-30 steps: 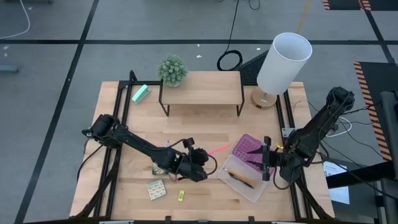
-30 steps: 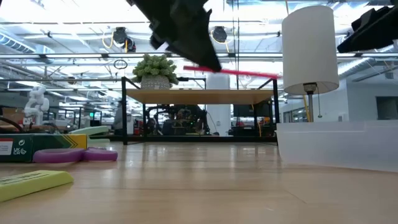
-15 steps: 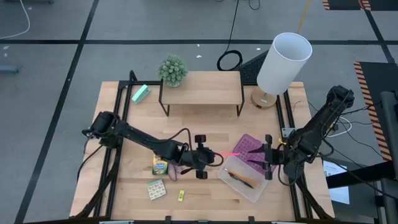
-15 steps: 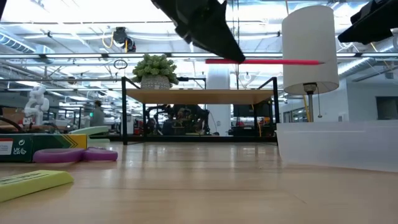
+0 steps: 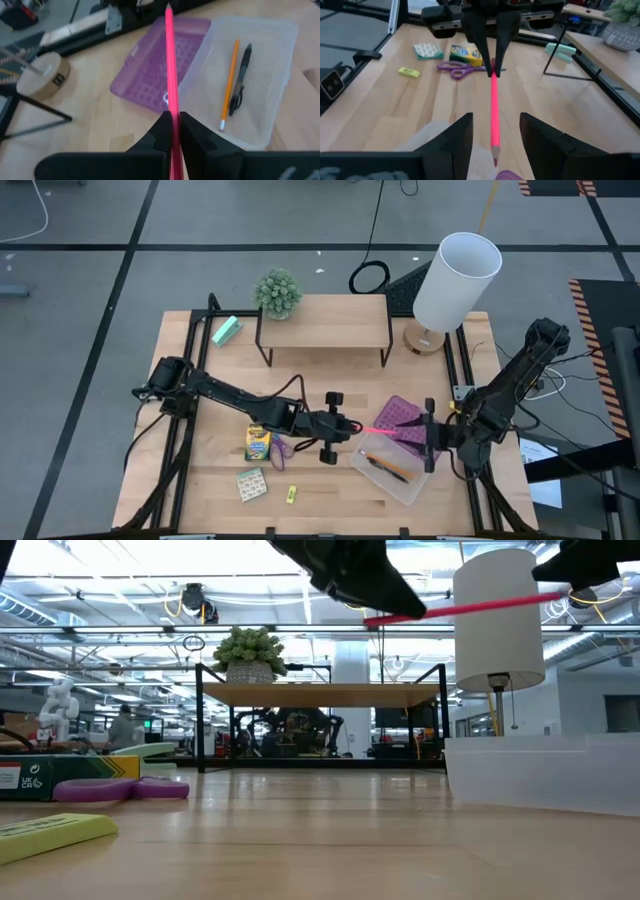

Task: Pack school essentials
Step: Put the pink pencil into the purple supply box

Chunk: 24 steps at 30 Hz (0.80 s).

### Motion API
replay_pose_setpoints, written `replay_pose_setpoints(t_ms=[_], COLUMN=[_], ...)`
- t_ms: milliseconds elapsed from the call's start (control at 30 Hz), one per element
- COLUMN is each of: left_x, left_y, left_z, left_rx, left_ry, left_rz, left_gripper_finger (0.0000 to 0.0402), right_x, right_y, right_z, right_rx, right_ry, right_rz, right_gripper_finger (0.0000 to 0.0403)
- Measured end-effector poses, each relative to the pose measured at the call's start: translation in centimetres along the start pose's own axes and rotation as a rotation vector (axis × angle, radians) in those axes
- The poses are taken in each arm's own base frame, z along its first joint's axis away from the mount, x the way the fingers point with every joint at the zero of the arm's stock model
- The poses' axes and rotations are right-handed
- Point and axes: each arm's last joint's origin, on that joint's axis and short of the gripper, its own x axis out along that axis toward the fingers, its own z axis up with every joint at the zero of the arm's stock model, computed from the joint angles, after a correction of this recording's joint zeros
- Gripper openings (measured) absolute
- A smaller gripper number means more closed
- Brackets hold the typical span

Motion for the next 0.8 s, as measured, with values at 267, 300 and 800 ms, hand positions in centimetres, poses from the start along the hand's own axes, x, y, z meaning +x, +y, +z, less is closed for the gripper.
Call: replay_pose_setpoints(t_ms=[267, 300, 800], left_x=[0.0, 0.0, 1.8], left_y=[0.1, 0.1, -0.2], left_z=[0.4, 0.5, 3.4], left_rx=[0.001, 0.0, 0.06], left_ry=[-0.038, -0.048, -0.105], left_rz=[0.004, 0.0, -0.041], left_gripper_finger=[0.0026, 0.0026, 0.0026], right_x=[-0.9, -1.1, -2.9], right_y=[-1.0, -1.2, -3.3], right_z=[0.8, 1.0, 2.2], right_rx=[-0.003, -0.005, 0.034], right_ry=[-0.051, -0.06, -0.144], right_rz=[-0.014, -0.012, 0.014], right_gripper_finger=[0.0157, 0.0157, 0.0157])
